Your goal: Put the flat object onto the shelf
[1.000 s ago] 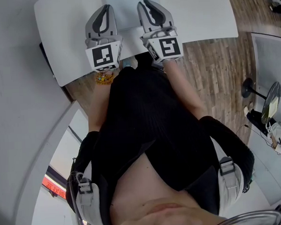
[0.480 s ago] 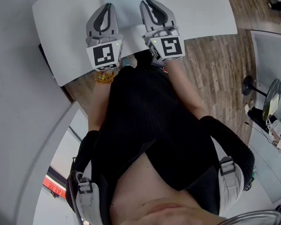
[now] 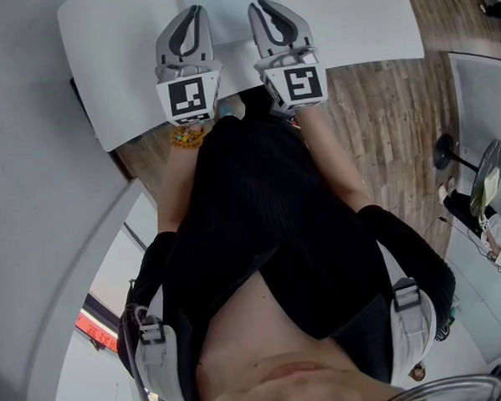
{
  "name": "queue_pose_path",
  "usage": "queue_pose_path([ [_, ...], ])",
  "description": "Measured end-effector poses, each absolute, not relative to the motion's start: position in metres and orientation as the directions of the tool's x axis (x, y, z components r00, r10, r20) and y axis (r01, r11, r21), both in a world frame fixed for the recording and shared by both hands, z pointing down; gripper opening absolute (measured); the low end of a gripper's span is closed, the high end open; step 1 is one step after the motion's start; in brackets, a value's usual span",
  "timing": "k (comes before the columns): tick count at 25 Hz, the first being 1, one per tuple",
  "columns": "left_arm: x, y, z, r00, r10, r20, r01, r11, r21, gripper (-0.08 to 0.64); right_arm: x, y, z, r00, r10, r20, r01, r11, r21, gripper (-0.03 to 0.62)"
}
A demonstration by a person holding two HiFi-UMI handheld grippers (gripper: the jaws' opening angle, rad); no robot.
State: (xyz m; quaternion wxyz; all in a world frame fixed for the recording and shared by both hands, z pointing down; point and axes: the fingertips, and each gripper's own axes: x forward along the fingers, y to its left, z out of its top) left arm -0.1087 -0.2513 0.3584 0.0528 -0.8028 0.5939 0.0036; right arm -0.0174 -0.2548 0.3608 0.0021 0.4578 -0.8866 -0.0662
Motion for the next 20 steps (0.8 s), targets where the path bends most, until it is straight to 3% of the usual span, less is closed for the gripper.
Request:
queue_pose_path([
  [20, -0.1025, -0.2455, 0.3652, 0.293, -0.955, -0.049, -0.954, -0.288, -0.082, 0.023, -0.0122, -0.2534, 0.3667, -0.587, -0.808, -0.054, -0.807, 0.578, 0.122, 0.054],
])
